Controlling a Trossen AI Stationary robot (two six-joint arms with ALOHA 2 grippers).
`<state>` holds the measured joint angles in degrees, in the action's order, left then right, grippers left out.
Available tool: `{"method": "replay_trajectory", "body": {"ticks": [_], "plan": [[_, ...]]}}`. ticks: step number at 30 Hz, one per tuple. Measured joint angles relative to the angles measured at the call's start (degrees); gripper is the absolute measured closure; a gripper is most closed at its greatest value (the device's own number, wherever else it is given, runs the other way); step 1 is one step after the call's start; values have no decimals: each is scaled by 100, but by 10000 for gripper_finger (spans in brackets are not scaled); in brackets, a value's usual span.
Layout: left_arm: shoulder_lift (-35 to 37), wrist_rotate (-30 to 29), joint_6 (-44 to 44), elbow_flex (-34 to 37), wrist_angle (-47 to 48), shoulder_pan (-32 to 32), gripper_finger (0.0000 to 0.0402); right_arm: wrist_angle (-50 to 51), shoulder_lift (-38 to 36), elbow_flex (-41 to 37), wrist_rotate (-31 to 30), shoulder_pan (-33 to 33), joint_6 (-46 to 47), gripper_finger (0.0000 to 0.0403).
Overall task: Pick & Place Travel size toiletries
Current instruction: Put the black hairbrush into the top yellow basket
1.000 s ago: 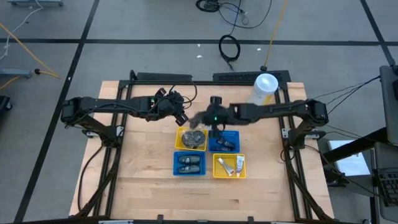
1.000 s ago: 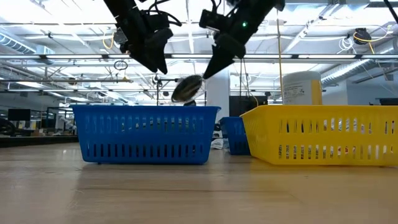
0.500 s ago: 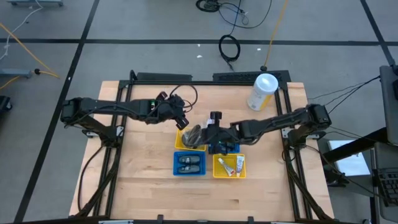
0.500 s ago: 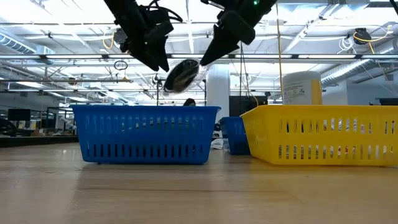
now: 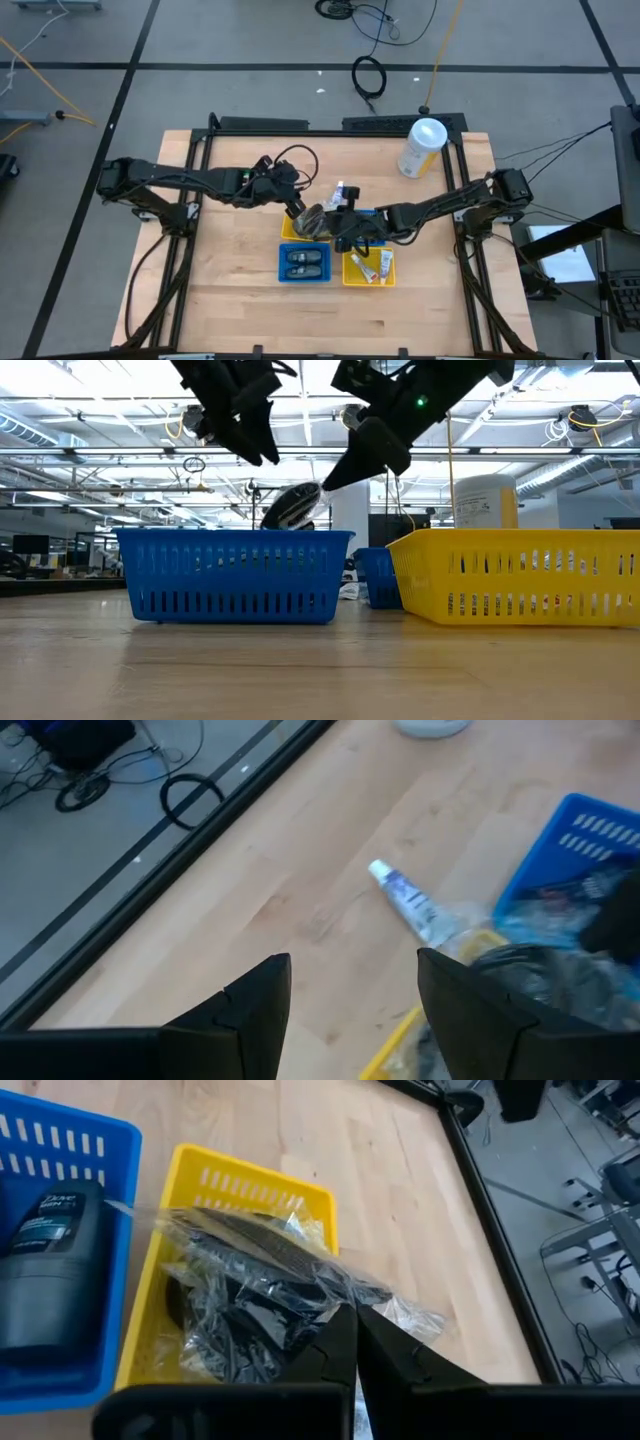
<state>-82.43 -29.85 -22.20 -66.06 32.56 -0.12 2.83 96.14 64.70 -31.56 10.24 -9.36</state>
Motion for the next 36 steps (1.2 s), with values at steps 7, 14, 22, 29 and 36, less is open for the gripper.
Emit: {"method": "replay_trajectory", "body": {"ticks": [7, 14, 22, 29, 36], "plan": [[0, -2, -9, 0, -334, 234, 188, -270, 0, -158, 7, 0, 86, 403], [0, -14, 13, 0, -607, 432, 188, -625, 68, -287, 305, 2, 117, 403], [0, -17, 44, 0, -675, 481, 188, -654, 66, -298, 330, -52, 151, 403], [0, -19, 42, 0, -695, 479, 188, -1475, 66, -718, 777, -120, 132, 403], [0, -20, 36, 0, -731, 479, 188, -1591, 66, -899, 772, -318, 346, 389]]}}
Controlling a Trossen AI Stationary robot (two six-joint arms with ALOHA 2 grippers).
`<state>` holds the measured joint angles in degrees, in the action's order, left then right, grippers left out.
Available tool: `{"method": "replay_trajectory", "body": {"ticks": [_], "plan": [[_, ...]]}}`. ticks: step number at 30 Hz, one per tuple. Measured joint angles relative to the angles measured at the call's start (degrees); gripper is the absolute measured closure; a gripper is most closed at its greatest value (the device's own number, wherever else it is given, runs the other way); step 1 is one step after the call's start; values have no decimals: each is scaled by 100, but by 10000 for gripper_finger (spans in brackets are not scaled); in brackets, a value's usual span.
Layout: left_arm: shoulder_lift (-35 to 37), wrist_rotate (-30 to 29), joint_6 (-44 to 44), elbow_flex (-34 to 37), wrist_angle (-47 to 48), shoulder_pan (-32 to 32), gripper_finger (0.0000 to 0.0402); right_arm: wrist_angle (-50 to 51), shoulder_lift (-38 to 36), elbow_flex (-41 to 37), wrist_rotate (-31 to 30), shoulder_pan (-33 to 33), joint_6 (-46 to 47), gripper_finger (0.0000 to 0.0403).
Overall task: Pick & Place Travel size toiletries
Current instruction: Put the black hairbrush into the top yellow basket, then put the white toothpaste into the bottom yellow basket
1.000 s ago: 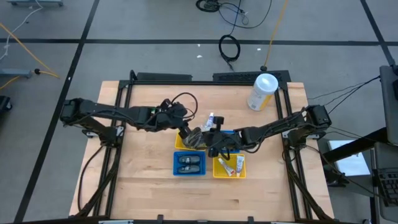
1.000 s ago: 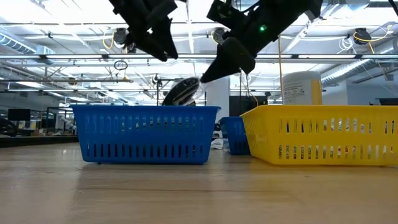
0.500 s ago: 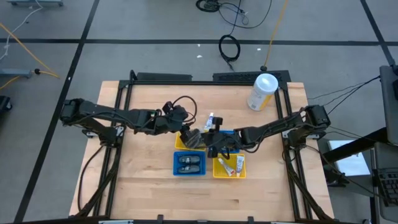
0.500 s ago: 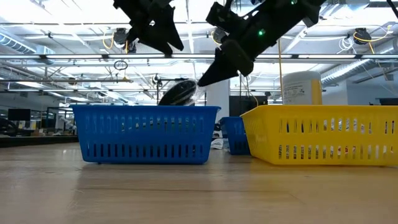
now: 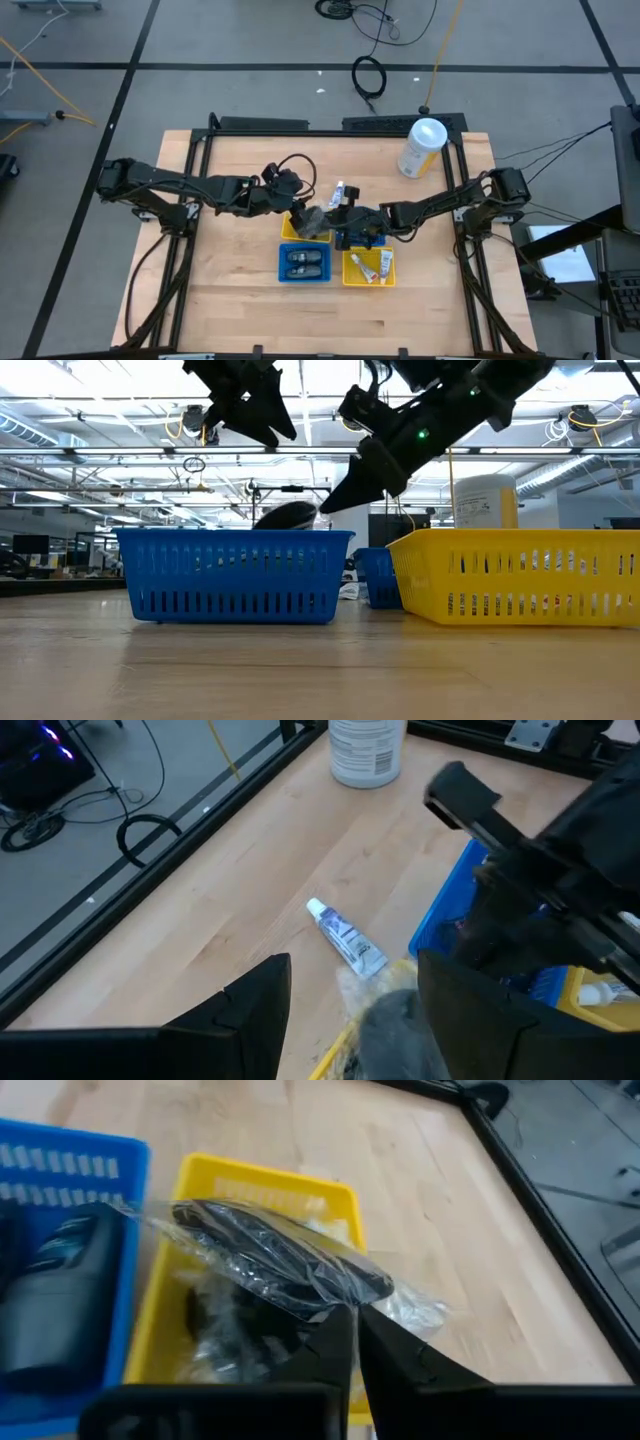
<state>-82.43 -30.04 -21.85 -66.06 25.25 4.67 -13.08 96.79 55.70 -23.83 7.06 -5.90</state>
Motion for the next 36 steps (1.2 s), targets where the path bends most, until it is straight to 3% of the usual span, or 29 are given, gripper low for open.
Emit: {"method": "replay_trajectory", "body": {"ticks": [4, 8, 18, 27, 36], "plan": [[0, 0, -10, 0, -4, -2, 188, -2, 0, -8, 31, -73, 27, 360], [0, 0, -5, 0, -4, -2, 188, -9, 0, -11, 447, -70, -65, 322], [0, -2, 11, 0, -2, -2, 188, -171, 0, -11, 429, -77, -212, 253], [0, 2, -11, 0, -2, -2, 188, 342, -330, -17, 186, -588, 355, 244], [0, 7, 8, 0, -175, -2, 188, 1098, -506, -7, 1461, -1551, 2051, 257]]}}
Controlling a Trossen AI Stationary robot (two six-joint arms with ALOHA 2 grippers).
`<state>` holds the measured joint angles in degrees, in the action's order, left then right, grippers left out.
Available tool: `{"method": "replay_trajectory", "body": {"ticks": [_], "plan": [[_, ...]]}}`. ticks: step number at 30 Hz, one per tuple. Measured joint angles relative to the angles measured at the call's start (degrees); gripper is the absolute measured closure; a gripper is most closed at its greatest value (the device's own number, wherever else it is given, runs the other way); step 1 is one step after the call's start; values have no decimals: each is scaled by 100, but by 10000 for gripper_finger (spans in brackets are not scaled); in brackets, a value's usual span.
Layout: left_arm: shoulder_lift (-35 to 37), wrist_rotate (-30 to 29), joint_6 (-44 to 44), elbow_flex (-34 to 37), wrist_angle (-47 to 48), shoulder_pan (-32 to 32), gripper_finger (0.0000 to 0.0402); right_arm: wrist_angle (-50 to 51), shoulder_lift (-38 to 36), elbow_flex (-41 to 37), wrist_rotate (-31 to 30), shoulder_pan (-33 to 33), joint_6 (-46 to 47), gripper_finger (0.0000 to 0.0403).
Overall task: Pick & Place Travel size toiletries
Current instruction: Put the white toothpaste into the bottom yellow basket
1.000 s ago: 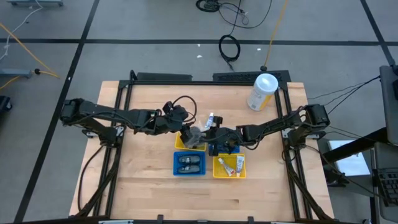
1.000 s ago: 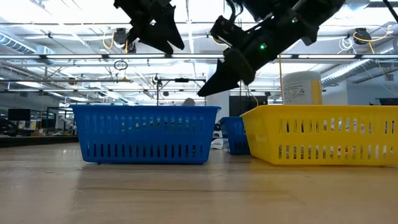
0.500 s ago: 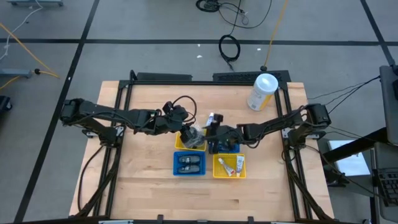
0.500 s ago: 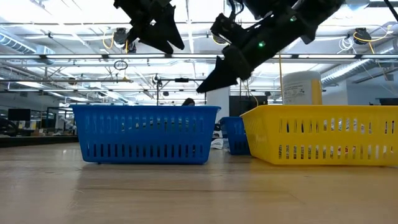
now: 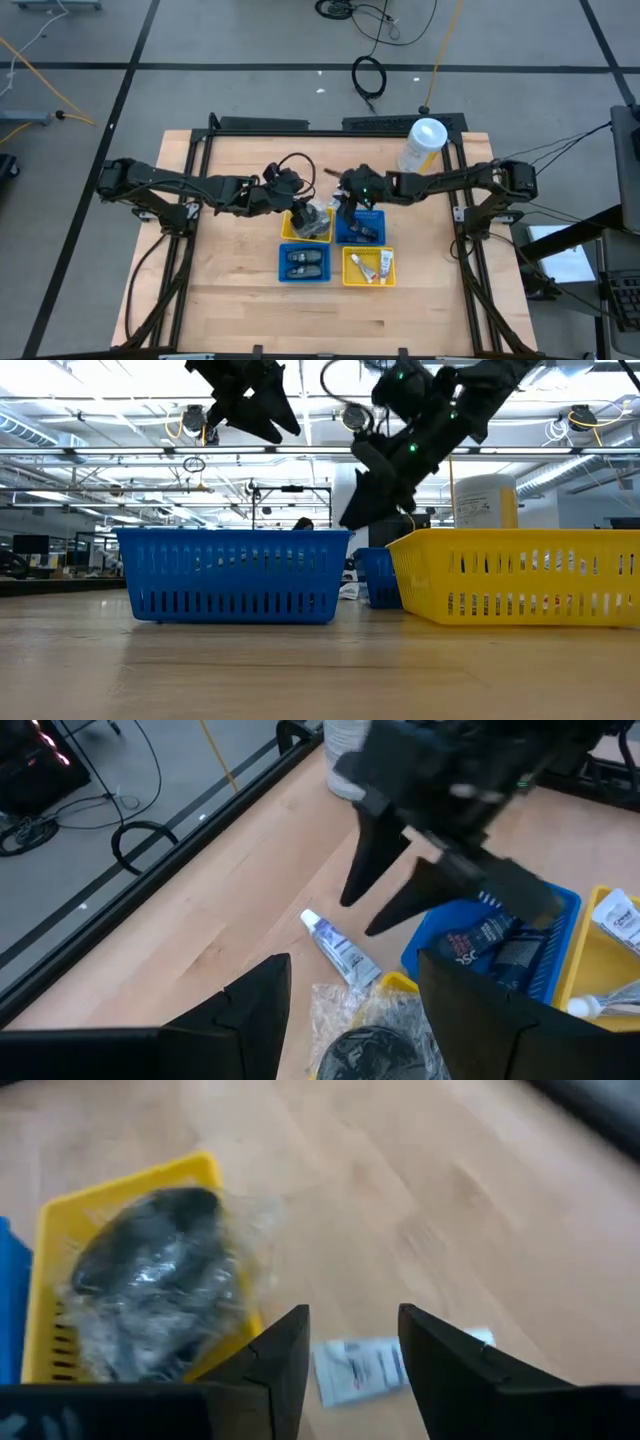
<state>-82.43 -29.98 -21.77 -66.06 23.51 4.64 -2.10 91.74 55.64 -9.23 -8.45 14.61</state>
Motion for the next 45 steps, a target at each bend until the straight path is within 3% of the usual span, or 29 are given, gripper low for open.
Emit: {"method": "replay_trajectory", "body": {"ticks": [6, 16, 22, 37, 45], "plan": [[0, 2, 21, 0, -14, 0, 188, 284, 75, -6, 494, -594, 792, 251], [0, 9, 29, 0, -6, 0, 188, 636, 354, 313, 642, -1023, 1073, 240], [0, 13, 38, 0, 20, 0, 188, 1089, 788, 596, 649, -1145, 1151, 235], [0, 16, 49, 0, 36, 0, 188, 855, 1237, 641, 637, -1221, 1892, 170], [0, 44, 60, 0, 37, 0, 188, 632, 1348, 637, 627, -1122, 2000, 174]]}}
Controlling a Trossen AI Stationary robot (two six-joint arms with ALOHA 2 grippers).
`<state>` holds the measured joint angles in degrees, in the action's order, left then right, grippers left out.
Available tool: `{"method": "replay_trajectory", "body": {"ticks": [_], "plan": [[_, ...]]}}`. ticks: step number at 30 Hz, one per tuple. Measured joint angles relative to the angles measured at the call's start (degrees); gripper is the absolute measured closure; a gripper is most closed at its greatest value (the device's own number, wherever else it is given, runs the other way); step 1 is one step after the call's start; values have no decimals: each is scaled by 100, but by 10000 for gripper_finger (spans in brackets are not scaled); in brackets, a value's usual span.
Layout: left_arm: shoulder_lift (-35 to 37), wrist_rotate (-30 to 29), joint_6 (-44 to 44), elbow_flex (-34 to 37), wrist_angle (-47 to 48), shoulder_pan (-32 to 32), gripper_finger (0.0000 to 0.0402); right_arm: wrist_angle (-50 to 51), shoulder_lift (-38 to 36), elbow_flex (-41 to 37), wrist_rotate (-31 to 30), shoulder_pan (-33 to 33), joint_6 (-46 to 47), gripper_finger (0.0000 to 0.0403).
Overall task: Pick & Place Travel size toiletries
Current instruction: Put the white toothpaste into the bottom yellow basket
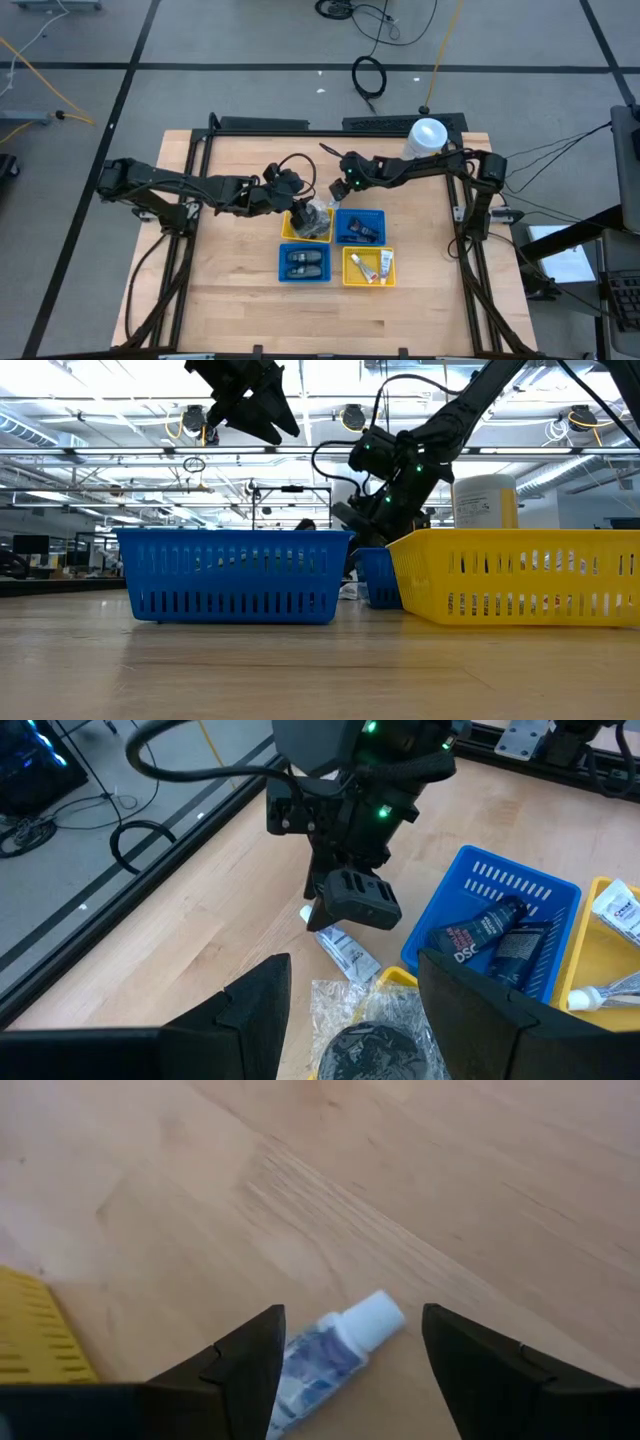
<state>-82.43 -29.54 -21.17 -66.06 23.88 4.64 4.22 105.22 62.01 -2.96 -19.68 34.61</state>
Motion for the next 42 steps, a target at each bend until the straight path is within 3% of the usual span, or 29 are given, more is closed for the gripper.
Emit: {"method": "replay_trajectory", "body": {"ticks": [8, 20, 34, 42], "plan": [[0, 0, -1, 0, -2, 1, 188, 25, 6, 1, -77, 12, 163, 175], [0, 11, -7, 0, 23, 16, 188, -640, 585, 21, -199, 67, 306, 182], [0, 11, -7, 0, 42, 26, 188, 2, 489, 16, -72, 175, -96, 197], [0, 11, -7, 0, 37, 26, 188, 181, 487, 8, -390, 514, -279, 198]]}}
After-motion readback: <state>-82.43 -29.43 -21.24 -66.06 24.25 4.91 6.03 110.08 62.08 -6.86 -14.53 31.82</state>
